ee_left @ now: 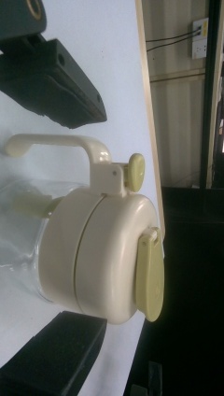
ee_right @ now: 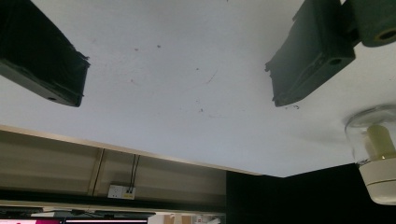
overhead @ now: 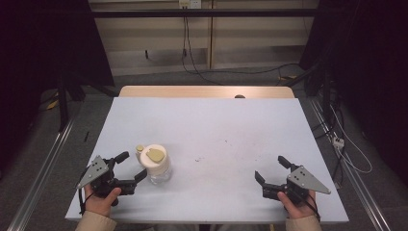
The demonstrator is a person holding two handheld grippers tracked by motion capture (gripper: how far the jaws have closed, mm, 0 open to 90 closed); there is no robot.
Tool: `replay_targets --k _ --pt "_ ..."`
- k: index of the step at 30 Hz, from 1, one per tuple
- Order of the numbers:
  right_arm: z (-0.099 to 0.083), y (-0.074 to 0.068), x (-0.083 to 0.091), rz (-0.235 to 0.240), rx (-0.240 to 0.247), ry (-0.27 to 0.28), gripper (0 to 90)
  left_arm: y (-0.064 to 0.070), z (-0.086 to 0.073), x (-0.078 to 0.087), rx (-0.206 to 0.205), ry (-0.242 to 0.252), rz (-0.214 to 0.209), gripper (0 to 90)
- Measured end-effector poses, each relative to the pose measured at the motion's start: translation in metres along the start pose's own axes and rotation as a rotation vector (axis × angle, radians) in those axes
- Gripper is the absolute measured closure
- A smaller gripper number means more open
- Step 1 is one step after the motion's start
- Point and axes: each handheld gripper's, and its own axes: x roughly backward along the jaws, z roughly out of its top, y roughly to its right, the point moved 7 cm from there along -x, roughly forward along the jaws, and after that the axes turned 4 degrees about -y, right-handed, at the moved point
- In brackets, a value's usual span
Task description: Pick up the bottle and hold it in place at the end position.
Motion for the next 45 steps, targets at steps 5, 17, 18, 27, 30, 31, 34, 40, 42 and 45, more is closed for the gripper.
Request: replay_targets --k 5,17,18,27,30,31,34,40,42,45 --pt "0.001 0.000 0.000 0.003 0.000 0.003 3.5 0.001 -0.002 -0.001 -0.002 -0.016 -0.007 2.9" --pt "0.001 0.002 0.001 -0.001 0.002 0.006 3.7 0.007 -0.009 -0.008 -0.036 -0.095 -0.025 3.2" --pt "0.002 0.001 0.001 -0.003 0.002 0.008 3.7 0.008 -0.009 -0.008 -0.037 -0.099 -0.029 3.3" --pt "0.003 0.000 0.001 0.002 -0.004 0.014 3.8 0.015 -0.012 -0.014 -0.001 -0.123 -0.032 3.4" --pt "0.002 0.001 0.001 0.002 -0.005 0.008 3.9 0.015 -0.013 -0.016 -0.018 -0.135 -0.030 3.4" --pt "0.003 0.002 0.001 0.000 -0.012 0.015 3.9 0.016 -0.013 -0.017 -0.010 -0.135 -0.029 3.4" --pt "0.002 0.002 0.001 -0.004 -0.008 0.013 3.9 0.018 -0.013 -0.019 -0.002 -0.138 -0.029 3.3" --pt "0.003 0.002 0.003 -0.010 -0.005 0.014 4.1 0.017 -0.014 -0.027 -0.017 -0.168 0.002 3.7" --pt "0.004 0.001 0.003 -0.009 -0.005 0.019 4.1 0.018 -0.012 -0.030 0.003 -0.161 0.005 3.5" --pt "0.003 0.001 0.003 -0.005 -0.004 0.016 4.1 0.019 -0.012 -0.036 -0.023 -0.181 0.023 2.8"
